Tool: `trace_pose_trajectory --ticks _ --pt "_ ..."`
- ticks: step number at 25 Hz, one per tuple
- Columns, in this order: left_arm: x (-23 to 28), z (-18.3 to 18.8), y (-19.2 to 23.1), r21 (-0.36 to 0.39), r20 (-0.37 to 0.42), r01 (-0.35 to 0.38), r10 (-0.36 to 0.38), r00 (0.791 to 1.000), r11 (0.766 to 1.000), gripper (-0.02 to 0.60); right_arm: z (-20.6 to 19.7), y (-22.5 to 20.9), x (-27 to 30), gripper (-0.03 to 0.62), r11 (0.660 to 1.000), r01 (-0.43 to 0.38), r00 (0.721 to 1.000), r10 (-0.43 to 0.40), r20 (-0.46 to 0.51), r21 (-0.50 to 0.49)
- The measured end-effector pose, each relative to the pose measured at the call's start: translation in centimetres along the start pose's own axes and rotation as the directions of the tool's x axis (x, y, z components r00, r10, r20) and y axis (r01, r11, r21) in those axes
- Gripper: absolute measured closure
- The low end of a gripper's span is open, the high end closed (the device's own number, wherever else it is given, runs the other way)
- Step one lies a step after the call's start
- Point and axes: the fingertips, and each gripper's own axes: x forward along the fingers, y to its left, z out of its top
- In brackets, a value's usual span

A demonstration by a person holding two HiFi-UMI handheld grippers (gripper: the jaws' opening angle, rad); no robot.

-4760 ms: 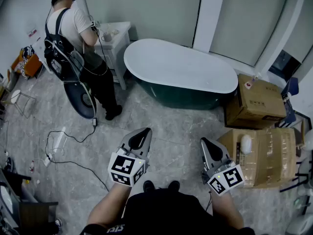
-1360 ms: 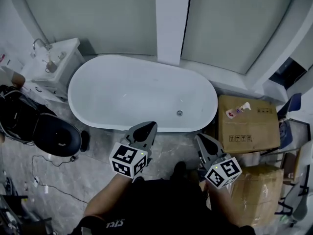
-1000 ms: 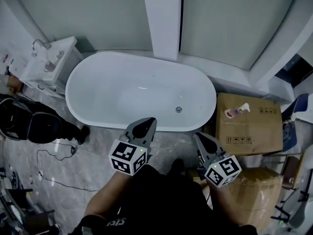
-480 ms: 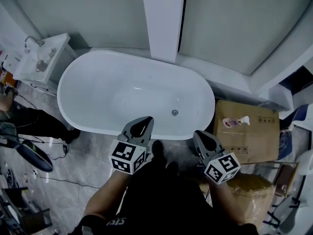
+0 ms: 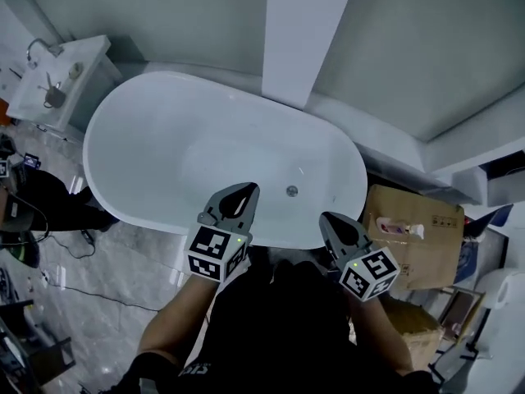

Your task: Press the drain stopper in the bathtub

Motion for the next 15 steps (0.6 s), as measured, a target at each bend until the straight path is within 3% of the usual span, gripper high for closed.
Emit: trace_pose_trajectory --ticks 5,15 --pt "2.4 -1.8 2.5 -0.047 -0.047 -0.03 0.028 0.998 0.998 0.568 -0.4 -1.6 3.2 0.579 0.999 -0.028 0.998 0.028 -0.053 0.016" --pt "9.4 -6.9 2.7 -0.081 -0.164 -0.067 0.053 0.985 0.994 0.568 -4.2 -9.1 7.5 0.579 0.997 -0.05 0.989 0.058 -0.138 0.059"
